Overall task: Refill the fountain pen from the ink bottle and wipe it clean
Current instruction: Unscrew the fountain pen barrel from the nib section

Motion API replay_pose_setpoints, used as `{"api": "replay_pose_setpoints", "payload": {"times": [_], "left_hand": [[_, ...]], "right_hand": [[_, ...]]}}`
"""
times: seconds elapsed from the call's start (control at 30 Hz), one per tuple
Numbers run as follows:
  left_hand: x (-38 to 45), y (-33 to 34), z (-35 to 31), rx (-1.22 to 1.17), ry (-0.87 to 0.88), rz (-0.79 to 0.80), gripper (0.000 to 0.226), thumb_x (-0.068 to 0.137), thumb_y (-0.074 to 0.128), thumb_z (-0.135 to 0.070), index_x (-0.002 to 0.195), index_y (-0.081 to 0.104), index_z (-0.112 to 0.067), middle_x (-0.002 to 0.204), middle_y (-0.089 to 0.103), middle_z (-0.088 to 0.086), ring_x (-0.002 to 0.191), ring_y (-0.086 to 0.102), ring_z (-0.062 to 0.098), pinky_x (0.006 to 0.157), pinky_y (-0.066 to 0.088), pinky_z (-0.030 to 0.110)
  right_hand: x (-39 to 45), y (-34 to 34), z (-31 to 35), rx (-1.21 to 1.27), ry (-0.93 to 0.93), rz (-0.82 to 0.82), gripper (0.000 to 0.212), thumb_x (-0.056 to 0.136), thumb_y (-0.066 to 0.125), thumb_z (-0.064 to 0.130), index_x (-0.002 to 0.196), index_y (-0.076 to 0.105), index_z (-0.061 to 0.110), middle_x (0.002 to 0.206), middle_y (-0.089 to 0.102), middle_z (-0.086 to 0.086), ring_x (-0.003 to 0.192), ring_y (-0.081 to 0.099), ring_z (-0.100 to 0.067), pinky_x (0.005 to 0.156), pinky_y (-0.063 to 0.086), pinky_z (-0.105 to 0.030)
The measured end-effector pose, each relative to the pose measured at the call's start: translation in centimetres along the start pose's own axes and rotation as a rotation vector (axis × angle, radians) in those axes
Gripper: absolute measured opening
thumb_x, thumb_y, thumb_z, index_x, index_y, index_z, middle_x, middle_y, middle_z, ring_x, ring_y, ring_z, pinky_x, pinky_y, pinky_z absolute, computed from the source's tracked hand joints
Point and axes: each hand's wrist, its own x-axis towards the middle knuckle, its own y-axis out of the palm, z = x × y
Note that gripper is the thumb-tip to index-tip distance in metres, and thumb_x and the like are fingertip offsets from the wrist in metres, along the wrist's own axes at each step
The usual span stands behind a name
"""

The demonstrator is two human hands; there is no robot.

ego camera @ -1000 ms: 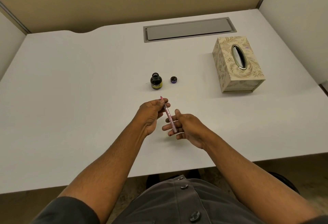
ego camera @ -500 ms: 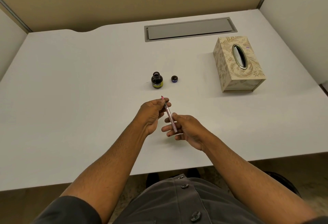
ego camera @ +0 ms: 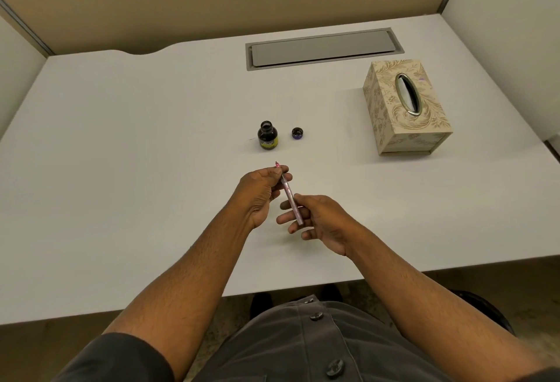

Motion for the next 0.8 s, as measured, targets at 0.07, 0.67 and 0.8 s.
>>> {"api": "replay_pose_setpoints", "payload": {"times": [0.07,0.67,0.8], "left_hand": [[-0.04,-0.04,0.05,0.001,-0.001,0.002,0.018,0.097,0.05,-0.012,0.095,0.068,-0.013,0.089,0.07,0.003,0.087,0.061,0.012,0.082,0.042,0.028],[-0.27,0.15,0.08,-0.035,-0.04,-0.008,0.02,0.098,0.048,-0.011,0.104,0.067,-0.008,0.092,0.07,0.005,0.09,0.061,0.014,0.084,0.044,0.027],[-0.27,0.11,-0.05,-0.032,-0.04,-0.01,0.02,0.098,0.048,-0.012,0.099,0.068,-0.011,0.092,0.071,0.004,0.089,0.061,0.014,0.088,0.043,0.03]], "right_hand": [[-0.11,-0.02,0.12,-0.004,-0.011,0.006,0.036,0.1,0.04,0.029,0.108,0.068,0.007,0.097,0.077,-0.009,0.077,0.066,-0.018,0.066,0.046,-0.028],[-0.19,0.04,0.53,0.049,-0.038,0.009,0.026,0.098,0.048,0.025,0.106,0.065,0.007,0.098,0.076,-0.014,0.074,0.069,-0.022,0.059,0.05,-0.024],[0.06,0.08,0.41,0.021,-0.048,0.007,0.018,0.095,0.059,0.03,0.1,0.06,0.013,0.098,0.076,-0.011,0.072,0.068,-0.019,0.059,0.048,-0.025]]}}
